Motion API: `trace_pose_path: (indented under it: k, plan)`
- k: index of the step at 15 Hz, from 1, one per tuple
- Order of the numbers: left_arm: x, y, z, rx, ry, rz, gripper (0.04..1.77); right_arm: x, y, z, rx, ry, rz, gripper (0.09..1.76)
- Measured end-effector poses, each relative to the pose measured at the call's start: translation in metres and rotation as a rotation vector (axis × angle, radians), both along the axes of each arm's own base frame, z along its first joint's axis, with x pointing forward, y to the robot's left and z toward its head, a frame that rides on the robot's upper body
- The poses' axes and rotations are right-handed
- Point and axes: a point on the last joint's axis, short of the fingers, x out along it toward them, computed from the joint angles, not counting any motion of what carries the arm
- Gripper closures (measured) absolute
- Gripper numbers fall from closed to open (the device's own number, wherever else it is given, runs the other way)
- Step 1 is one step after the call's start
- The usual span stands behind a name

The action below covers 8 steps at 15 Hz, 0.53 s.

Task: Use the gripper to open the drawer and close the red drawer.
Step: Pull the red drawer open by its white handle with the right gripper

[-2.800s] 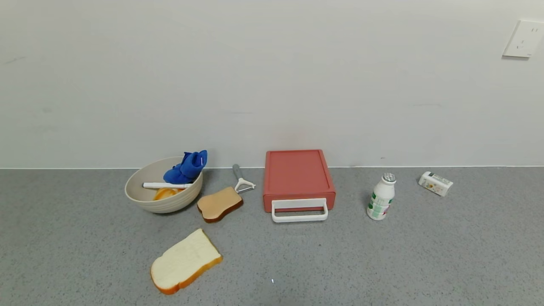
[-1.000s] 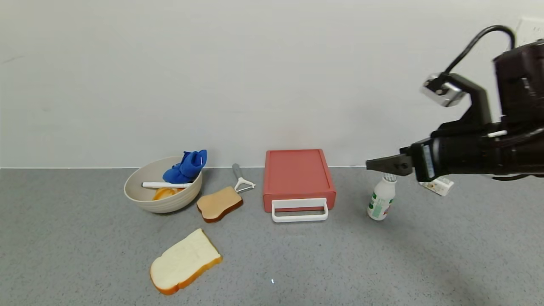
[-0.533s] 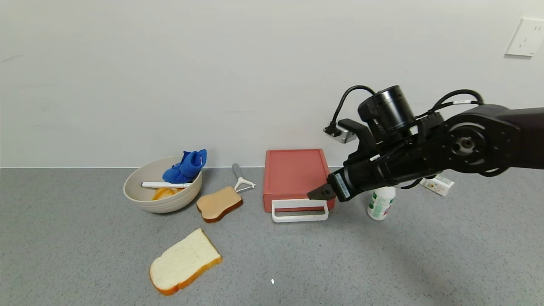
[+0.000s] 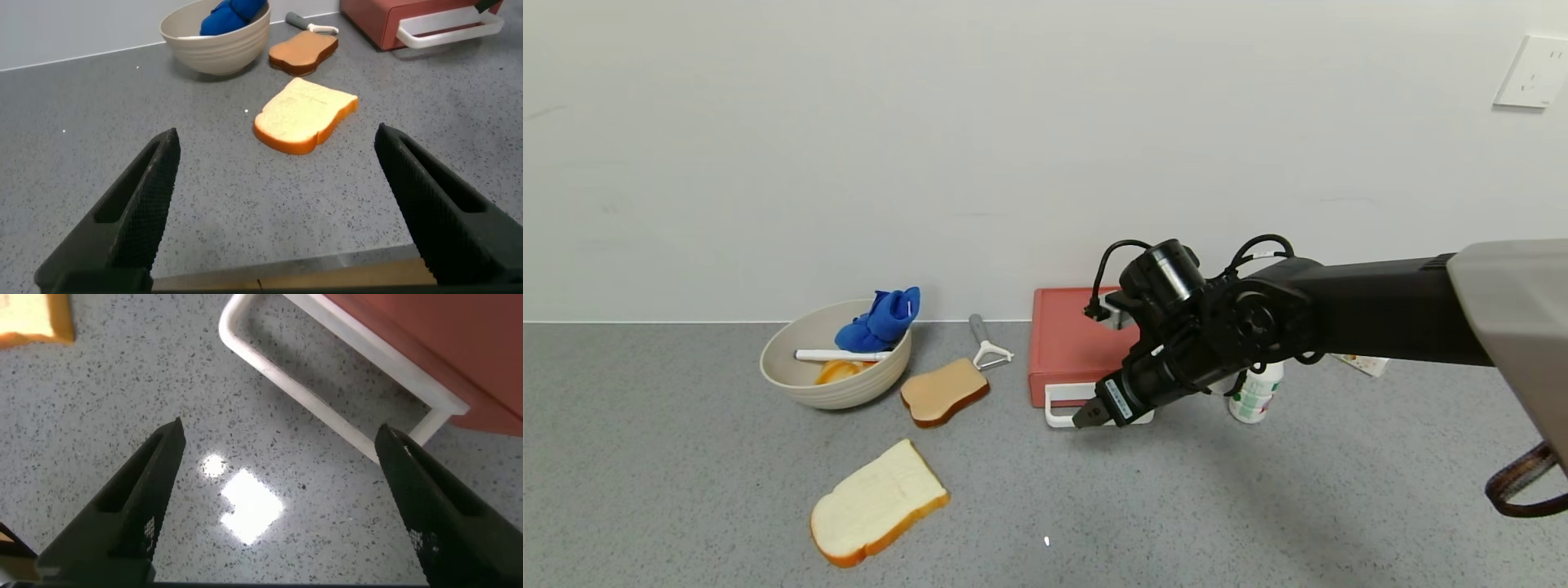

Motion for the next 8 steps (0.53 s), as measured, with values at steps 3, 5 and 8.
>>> trace_pose_path:
  k: [3,5,8]
  plan:
    - [0.000,0.000,0.000,0.000,0.000,0.000,0.09,0.007,0.006,-0.015,-0.015,0.018,-0.016,0.14]
    - [0.000,0.000,0.000,0.000,0.000,0.000,0.09,0.013,0.007,-0.022,-0.036,0.013,-0.040,0.14]
    - [0.000,0.000,0.000,0.000,0.000,0.000,0.09,0.018,0.009,-0.031,-0.041,0.023,-0.052,0.14]
